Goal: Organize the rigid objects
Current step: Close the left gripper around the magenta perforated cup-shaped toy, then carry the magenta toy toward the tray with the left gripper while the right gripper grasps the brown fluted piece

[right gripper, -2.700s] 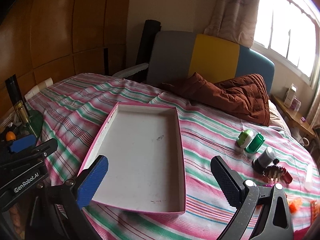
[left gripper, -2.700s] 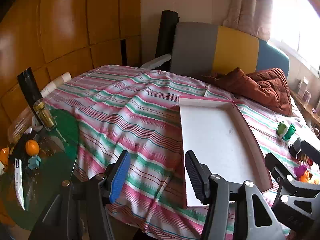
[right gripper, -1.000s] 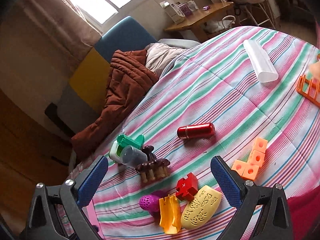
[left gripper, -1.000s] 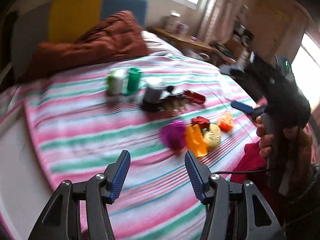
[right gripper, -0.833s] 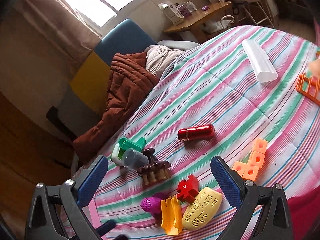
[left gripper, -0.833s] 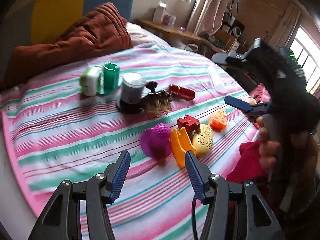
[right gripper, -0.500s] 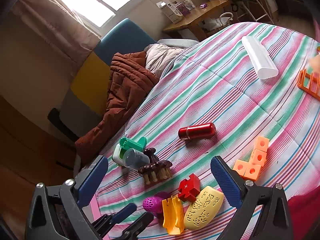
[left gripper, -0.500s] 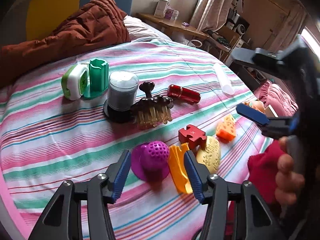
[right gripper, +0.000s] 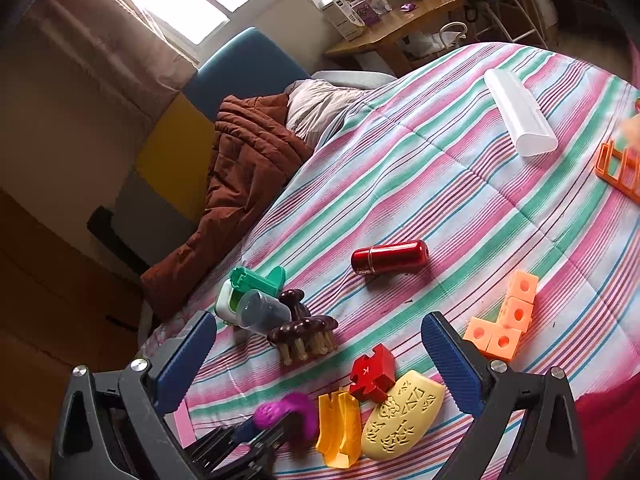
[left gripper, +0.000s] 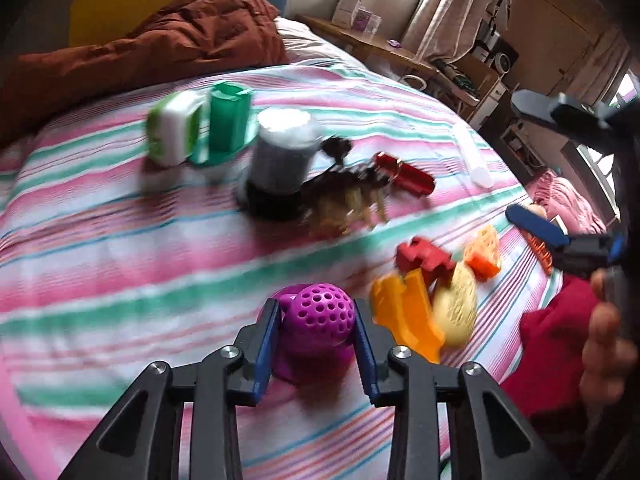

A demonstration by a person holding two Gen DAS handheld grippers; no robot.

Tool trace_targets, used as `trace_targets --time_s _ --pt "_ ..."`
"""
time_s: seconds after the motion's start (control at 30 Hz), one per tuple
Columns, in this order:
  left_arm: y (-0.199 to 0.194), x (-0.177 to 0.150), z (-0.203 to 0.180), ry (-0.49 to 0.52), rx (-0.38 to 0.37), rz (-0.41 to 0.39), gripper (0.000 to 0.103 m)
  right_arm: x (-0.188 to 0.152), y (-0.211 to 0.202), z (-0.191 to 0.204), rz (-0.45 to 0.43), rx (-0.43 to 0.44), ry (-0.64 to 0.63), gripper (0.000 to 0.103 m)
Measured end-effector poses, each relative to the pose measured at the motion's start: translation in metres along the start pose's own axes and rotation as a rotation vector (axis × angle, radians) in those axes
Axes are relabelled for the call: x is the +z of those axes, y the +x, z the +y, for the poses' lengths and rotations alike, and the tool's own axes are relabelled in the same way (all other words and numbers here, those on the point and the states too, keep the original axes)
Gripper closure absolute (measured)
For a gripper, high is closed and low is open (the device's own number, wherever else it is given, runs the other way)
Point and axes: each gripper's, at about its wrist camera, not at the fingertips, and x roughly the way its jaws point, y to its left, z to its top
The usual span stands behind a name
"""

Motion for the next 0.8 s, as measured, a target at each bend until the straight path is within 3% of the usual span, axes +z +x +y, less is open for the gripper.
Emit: trace_targets --time_s 0.27,0.5,0.6,0.7,0.8 --pt "-0.038 -0.052 0.02 0.021 0.079 -0.033 0.068 -0.001 0.004 -0.002 0.025 -0.029 0.007 0.0" --pt "-0.055 -0.077 0.024 0.003 0.097 -0.042 0.068 -0.009 0.029 -0.007 0.165 -0.089 0.014 0.0" --pt "-0.065 -0.082 0.026 -0.005 0.086 -0.058 0.068 -0.011 0.03 -0.008 0.173 -0.098 0.013 0.0" --pt "-0.075 -0.086 0.023 0.004 0.088 -0.08 0.068 -0.011 0.022 0.0 0.137 -0.02 -0.017 0.006" --pt "-0.083 -0.089 0.022 0.004 0.084 -0.095 0.068 -0.018 0.027 0.016 0.182 0.06 -0.086 0.009"
